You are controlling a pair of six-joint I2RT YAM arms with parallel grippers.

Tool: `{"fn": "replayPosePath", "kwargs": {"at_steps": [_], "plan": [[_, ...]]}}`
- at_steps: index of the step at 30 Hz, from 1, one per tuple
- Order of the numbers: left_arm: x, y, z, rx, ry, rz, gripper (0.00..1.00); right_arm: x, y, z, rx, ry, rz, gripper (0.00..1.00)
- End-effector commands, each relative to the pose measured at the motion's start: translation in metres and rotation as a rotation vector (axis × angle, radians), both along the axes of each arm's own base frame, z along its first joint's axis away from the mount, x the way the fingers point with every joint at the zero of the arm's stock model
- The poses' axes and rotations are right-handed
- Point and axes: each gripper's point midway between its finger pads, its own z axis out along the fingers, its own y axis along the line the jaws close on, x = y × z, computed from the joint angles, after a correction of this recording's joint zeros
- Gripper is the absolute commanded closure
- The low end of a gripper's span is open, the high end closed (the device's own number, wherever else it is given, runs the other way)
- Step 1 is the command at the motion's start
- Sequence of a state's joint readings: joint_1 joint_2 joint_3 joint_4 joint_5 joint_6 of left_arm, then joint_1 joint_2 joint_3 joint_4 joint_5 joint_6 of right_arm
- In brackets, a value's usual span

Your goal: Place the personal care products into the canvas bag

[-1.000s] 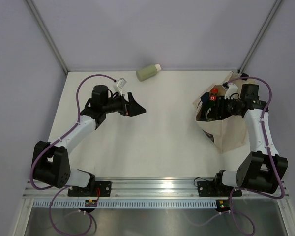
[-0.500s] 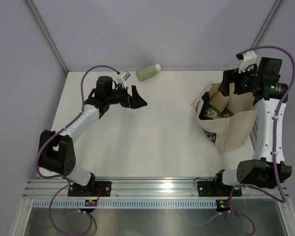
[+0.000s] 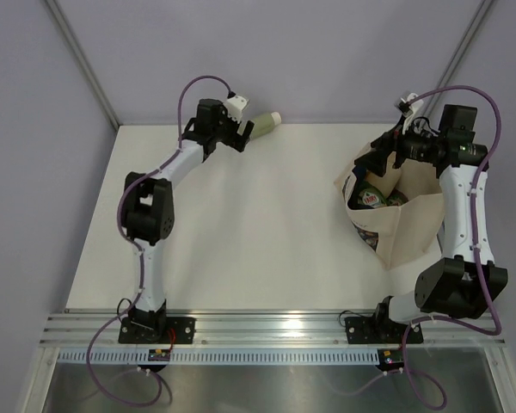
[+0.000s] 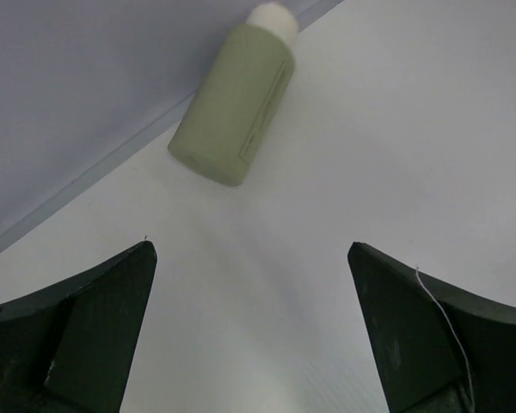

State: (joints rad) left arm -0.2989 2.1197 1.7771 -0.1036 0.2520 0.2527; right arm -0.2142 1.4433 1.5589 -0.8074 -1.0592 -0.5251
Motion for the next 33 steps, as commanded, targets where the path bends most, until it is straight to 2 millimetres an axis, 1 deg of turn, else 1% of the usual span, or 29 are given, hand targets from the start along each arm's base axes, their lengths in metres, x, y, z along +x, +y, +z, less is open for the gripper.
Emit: {"fn": "replayPosePath", "kwargs": {"at_steps": [1, 2, 3, 4, 5, 6, 7, 8, 10, 11, 12, 13, 14, 15, 17, 18, 19, 20, 21, 22, 23, 24, 25, 27, 28, 30, 31, 32, 33], "plan": [[0.052, 0.005, -0.009, 0.189, -0.164, 0.016, 0.01, -0.007, 0.012, 0.01, 0.013, -0.102, 0.104, 0.01], [0.059, 0.0, -0.015, 0.222, -0.171, -0.004, 0.01, -0.007, 0.012, 0.007, 0.01, -0.098, 0.102, 0.0], [0.072, -0.007, 0.004, 0.241, -0.225, -0.013, 0.01, -0.007, 0.011, 0.004, 0.006, -0.096, 0.106, 0.01], [0.078, -0.013, 0.0, 0.282, -0.253, -0.037, 0.01, -0.007, 0.011, 0.0, 0.001, -0.089, 0.108, 0.01], [0.086, -0.016, -0.026, 0.305, -0.236, -0.046, 0.01, -0.007, 0.011, -0.002, 0.004, -0.081, 0.109, 0.0], [0.095, -0.018, -0.014, 0.3, -0.277, -0.035, 0.01, -0.006, 0.011, -0.005, 0.011, -0.058, 0.106, 0.01], [0.1, -0.017, -0.019, 0.309, -0.284, -0.029, 0.01, -0.005, 0.011, -0.006, 0.016, -0.047, 0.106, 0.01], [0.104, -0.018, -0.034, 0.319, -0.281, -0.034, 0.01, -0.006, 0.012, -0.006, 0.025, -0.035, 0.109, 0.0], [0.11, -0.02, -0.039, 0.352, -0.322, -0.062, 0.01, -0.005, 0.012, -0.008, 0.036, -0.011, 0.104, 0.01], [0.112, -0.023, -0.055, 0.36, -0.313, -0.084, 0.02, -0.005, 0.011, -0.008, 0.036, -0.008, 0.1, 0.01], [0.111, -0.024, -0.064, 0.375, -0.295, -0.111, 0.02, -0.004, 0.011, -0.009, 0.038, -0.003, 0.098, 0.0], [0.113, -0.025, -0.068, 0.391, -0.295, -0.122, 0.02, -0.003, 0.011, -0.008, 0.041, -0.002, 0.095, 0.0], [0.117, -0.027, -0.061, 0.39, -0.314, -0.13, 0.02, -0.002, 0.011, -0.008, 0.045, 0.003, 0.091, 0.0], [0.116, -0.027, -0.076, 0.425, -0.292, -0.15, 0.03, 0.0, 0.011, -0.007, 0.051, 0.006, 0.088, 0.01], [0.117, -0.028, -0.079, 0.467, -0.309, -0.171, 0.05, -0.001, 0.013, -0.003, 0.077, 0.023, 0.089, 0.0], [0.116, -0.026, -0.085, 0.478, -0.294, -0.174, 0.09, -0.001, 0.014, -0.001, 0.085, 0.024, 0.093, 0.01], [0.117, -0.02, -0.086, 0.499, -0.29, -0.161, 0.16, -0.001, 0.015, 0.003, 0.094, 0.025, 0.093, 0.01], [0.116, -0.017, -0.091, 0.522, -0.283, -0.169, 0.21, -0.002, 0.016, 0.007, 0.102, 0.02, 0.1, 0.0], [0.111, -0.015, -0.102, 0.555, -0.253, -0.193, 0.25, -0.002, 0.016, 0.009, 0.109, 0.026, 0.1, 0.0], [0.109, -0.012, -0.106, 0.595, -0.252, -0.214, 0.32, -0.002, 0.016, 0.015, 0.11, 0.013, 0.101, 0.0], [0.107, -0.011, -0.109, 0.61, -0.242, -0.222, 0.35, -0.003, 0.017, 0.018, 0.113, 0.009, 0.106, 0.01], [0.102, -0.009, -0.119, 0.625, -0.222, -0.237, 0.38, -0.003, 0.017, 0.02, 0.116, 0.007, 0.109, 0.01], [0.101, -0.01, -0.118, 0.639, -0.223, -0.247, 0.41, -0.004, 0.018, 0.023, 0.119, 0.006, 0.109, 0.01], [0.096, -0.01, -0.124, 0.65, -0.201, -0.265, 0.43, -0.005, 0.018, 0.026, 0.124, 0.002, 0.112, 0.0], [0.094, -0.012, -0.12, 0.647, -0.203, -0.276, 0.45, -0.005, 0.019, 0.027, 0.129, 0.007, 0.111, 0.01], [0.084, -0.013, -0.124, 0.652, -0.178, -0.307, 0.45, -0.007, 0.02, 0.028, 0.134, 0.01, 0.112, 0.01], [0.073, -0.014, -0.137, 0.661, -0.14, -0.331, 0.46, -0.007, 0.019, 0.026, 0.134, 0.014, 0.11, 0.0], [0.065, -0.013, -0.13, 0.67, -0.12, -0.338, 0.46, -0.008, 0.019, 0.025, 0.131, 0.015, 0.107, 0.01], [0.056, -0.015, -0.133, 0.682, -0.092, -0.347, 0.47, -0.009, 0.019, 0.025, 0.128, 0.013, 0.107, 0.0]]}}
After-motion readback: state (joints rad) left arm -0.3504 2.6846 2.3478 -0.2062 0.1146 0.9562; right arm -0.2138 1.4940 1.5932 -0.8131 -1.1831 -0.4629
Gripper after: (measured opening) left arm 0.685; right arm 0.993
